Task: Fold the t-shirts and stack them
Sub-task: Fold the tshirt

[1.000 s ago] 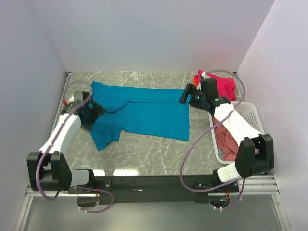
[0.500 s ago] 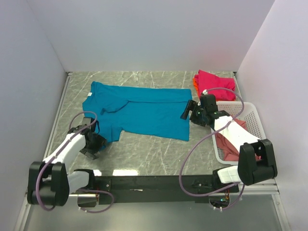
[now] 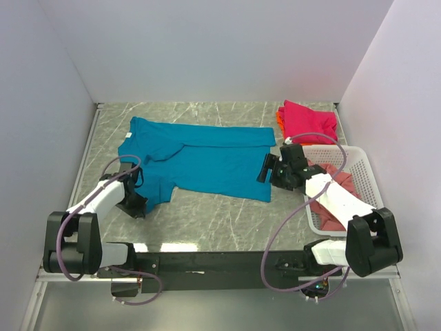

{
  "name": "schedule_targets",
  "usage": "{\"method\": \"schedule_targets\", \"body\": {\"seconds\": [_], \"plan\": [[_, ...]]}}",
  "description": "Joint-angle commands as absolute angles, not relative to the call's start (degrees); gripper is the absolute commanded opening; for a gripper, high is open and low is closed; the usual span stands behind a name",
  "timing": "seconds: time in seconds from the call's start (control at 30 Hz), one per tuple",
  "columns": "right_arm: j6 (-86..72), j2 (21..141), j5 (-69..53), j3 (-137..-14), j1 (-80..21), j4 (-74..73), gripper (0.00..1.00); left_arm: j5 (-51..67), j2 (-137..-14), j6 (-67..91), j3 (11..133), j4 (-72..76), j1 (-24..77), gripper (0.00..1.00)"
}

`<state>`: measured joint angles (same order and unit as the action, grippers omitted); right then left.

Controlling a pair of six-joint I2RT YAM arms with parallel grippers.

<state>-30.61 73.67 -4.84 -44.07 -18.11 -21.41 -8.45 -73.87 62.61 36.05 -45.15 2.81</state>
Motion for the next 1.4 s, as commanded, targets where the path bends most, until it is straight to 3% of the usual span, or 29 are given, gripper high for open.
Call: {"method": "schedule_targets", "body": {"seconds": [0.0,0.33,0.63,0.87,1.1,1.2,1.33,1.37], "plan": [[-31.2,70.8,-1.4,-41.8,-20.5,-26.4,0.88,-11.8,-76.6,61.1,36.1,-34.7,2.5,0.01],[-32.5,69.3,-1.0,-39.6,-22.2,-28.4,0.85,-10.8,-66.0,58.8,37.6,-31.6,2.5,0.01],[-34.2,74.9,3.1,-40.8,-23.5,-28.3,0.83,-11.2,-61.7,58.7,39.6,-32.1,2.5,0.01],[-34.4,82.6,2.6,-43.4,-23.6,-26.4,0.65,-11.2,-62.7,58.9,43.5,-33.0,2.5,0.01],[-34.7,84.7,0.9,-44.0,-24.2,-25.8,0.60,-10.6,-63.6,59.0,45.5,-37.3,2.5,0.01],[-35.0,84.6,0.4,-43.5,-24.2,-24.9,0.42,-12.0,-65.7,60.4,43.9,-42.7,2.5,0.01],[-34.5,87.1,0.2,-44.4,-24.3,-24.7,0.35,-12.8,-67.4,62.3,40.9,-42.8,2.5,0.26],[-34.5,87.5,0.2,-44.7,-24.3,-24.9,0.28,-12.2,-67.3,62.6,40.3,-42.5,2.5,0.31]]}}
